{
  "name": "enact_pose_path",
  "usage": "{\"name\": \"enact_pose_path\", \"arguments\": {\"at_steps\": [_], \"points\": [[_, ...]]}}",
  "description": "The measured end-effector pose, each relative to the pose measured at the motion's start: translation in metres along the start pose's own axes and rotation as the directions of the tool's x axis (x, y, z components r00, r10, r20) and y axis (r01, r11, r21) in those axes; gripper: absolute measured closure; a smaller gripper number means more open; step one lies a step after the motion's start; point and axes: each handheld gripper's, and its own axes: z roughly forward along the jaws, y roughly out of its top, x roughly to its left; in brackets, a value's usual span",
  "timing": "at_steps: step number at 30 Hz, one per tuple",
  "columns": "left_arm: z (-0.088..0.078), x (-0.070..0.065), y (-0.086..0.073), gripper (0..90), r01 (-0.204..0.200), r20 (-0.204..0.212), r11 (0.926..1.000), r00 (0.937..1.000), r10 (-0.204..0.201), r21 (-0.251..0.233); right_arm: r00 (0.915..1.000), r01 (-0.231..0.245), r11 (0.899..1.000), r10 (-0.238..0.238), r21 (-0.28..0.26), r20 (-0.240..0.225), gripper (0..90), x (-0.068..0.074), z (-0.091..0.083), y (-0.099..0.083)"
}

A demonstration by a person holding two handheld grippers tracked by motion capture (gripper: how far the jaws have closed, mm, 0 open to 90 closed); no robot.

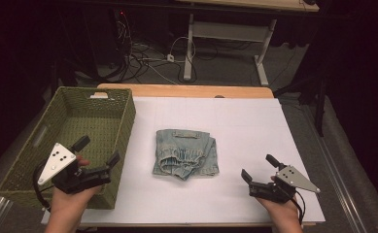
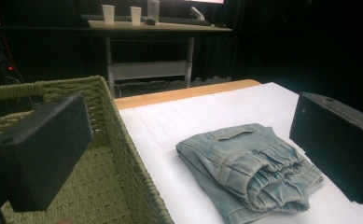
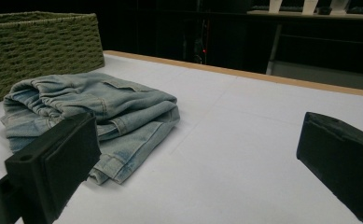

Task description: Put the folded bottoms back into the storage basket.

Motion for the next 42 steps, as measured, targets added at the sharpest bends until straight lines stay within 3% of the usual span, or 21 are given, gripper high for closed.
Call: {"name": "enact_pose_path", "arguments": {"at_steps": [15, 18, 25, 26, 29, 32, 36, 39, 42], "points": [[-0.001, -0.001, -0.001, 0.0, -0.008, -0.001, 1.0, 1.0, 0.008, -0.001, 0.9997, -0.021, 1.0, 0.021, -0.009, 0.009, 0.0, -0.005, -0.003, 0.0], [-0.002, -0.003, 0.0, 0.0, 0.001, -0.001, 0.9997, 1.0, -0.001, 0.024, 0.9999, -0.013, 1.0, 0.013, -0.009, 0.004, 0.0, -0.003, -0.002, 0.001], [0.001, -0.02, 0.008, 0.0, -0.021, 0.059, 0.9977, 0.9981, 0.017, 0.065, 0.9999, -0.013, 1.0, 0.013, -0.01, 0.006, 0.0, -0.003, -0.004, 0.001], [0.004, -0.028, 0.01, 0.0, -0.019, 0.091, 0.9969, 0.9958, 0.012, 0.077, 0.9999, -0.015, 1.0, 0.015, -0.007, 0.007, 0.0, -0.004, -0.004, 0.001], [0.007, -0.036, 0.01, 0.0, -0.018, 0.116, 0.996, 0.9933, 0.008, 0.087, 0.9998, -0.019, 1.0, 0.019, -0.002, 0.008, 0.0, -0.004, -0.005, 0.001], [0.015, -0.053, 0.004, 0.0, -0.039, 0.16, 0.9942, 0.9868, 0.023, 0.1, 0.9998, -0.017, 1.0, 0.017, -0.001, 0.007, 0.0, -0.003, -0.005, 0.001], [0.03, -0.078, -0.011, 0.0, -0.095, 0.223, 0.9855, 0.9729, 0.062, 0.141, 0.9999, -0.015, 1.0, 0.015, 0.014, -0.004, 0.3, 0.0, -0.002, 0.001], [0.042, -0.089, -0.023, 0.0, -0.093, 0.26, 0.979, 0.9646, 0.043, 0.181, 0.9997, -0.016, 0.999, 0.017, 0.028, -0.018, 1.2, 0.002, 0.001, 0.001], [0.055, -0.095, -0.034, 0.0, -0.107, 0.271, 0.9658, 0.9617, 0.04, 0.236, 0.9994, -0.01, 0.999, 0.011, 0.043, -0.033, 2.9, 0.006, 0.004, 0.0]]}}
